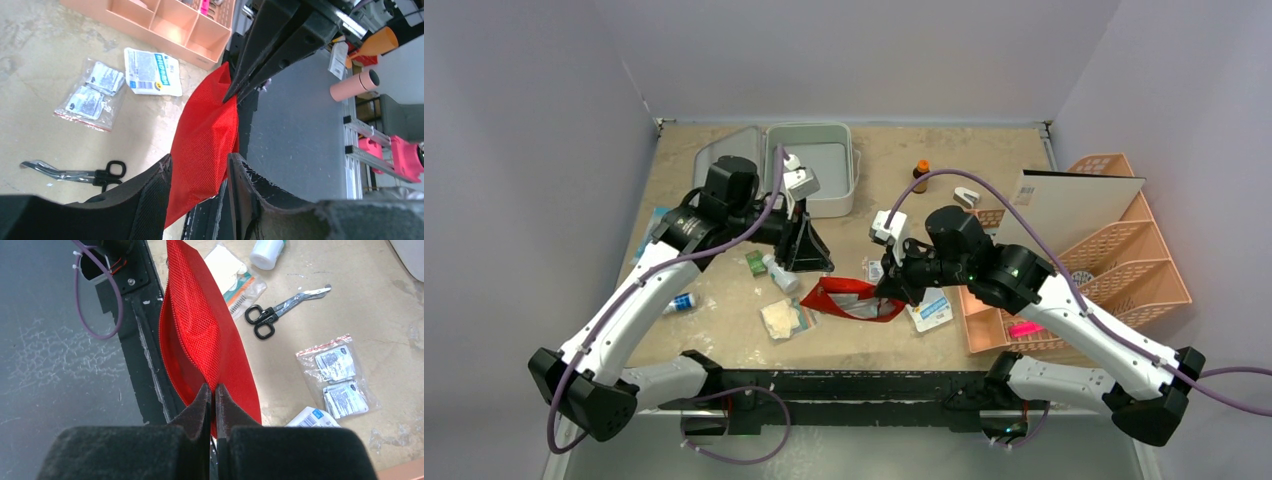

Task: Organize the medicine kit
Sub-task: Zip the medicine pouch.

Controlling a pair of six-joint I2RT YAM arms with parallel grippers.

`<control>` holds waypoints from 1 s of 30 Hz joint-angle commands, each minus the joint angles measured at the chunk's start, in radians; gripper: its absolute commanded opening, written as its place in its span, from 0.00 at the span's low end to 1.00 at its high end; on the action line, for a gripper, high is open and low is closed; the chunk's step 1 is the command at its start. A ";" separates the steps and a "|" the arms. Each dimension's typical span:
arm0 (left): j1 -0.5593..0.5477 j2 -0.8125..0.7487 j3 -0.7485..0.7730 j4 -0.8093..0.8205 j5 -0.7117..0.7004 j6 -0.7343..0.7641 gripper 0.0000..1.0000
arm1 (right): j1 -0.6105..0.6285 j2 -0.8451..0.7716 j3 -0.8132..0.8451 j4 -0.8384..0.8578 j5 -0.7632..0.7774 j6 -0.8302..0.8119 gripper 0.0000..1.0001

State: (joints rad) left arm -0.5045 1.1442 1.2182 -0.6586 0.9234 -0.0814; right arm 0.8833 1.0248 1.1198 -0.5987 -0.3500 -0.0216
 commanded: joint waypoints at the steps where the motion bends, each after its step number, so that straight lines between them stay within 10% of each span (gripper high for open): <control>1: 0.004 0.036 0.050 -0.086 0.106 0.101 0.43 | 0.000 -0.013 0.000 0.030 -0.051 -0.029 0.00; 30: 0.004 0.070 0.058 -0.203 0.097 0.165 0.35 | 0.000 0.014 0.002 0.040 -0.018 -0.007 0.00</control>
State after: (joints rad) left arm -0.5045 1.2243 1.2381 -0.8547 1.0153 0.0498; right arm 0.8829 1.0393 1.1198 -0.5854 -0.3656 -0.0261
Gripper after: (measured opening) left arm 0.344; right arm 0.012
